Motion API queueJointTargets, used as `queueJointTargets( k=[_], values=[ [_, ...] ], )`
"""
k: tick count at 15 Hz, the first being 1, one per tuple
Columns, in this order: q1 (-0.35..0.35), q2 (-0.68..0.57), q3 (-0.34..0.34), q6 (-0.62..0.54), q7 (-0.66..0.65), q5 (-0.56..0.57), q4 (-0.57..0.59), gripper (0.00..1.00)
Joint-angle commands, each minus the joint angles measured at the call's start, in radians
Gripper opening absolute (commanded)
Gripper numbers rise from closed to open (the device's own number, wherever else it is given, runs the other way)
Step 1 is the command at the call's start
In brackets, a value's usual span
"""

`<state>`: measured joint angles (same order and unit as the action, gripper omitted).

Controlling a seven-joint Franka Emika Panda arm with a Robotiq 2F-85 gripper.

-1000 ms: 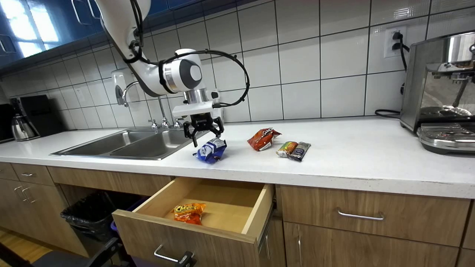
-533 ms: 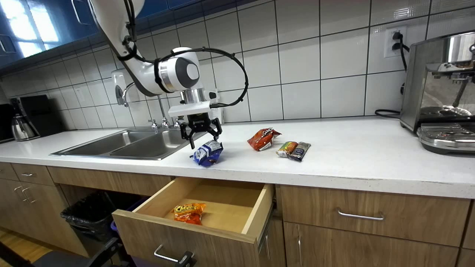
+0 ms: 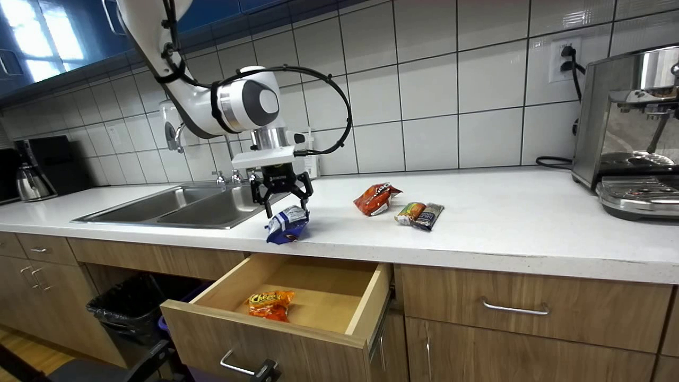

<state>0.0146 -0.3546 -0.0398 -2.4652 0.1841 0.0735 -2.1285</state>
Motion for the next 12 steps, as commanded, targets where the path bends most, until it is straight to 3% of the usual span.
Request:
queueJointTargets(
  k=[1,12],
  values=[
    [0.002,0.070,0.002,-0.022,-0.031,0.003,-0.089,1.00],
    [0.008,0.174,0.017,-0.059,-0.122,0.012,-0.231,1.00]
  ],
)
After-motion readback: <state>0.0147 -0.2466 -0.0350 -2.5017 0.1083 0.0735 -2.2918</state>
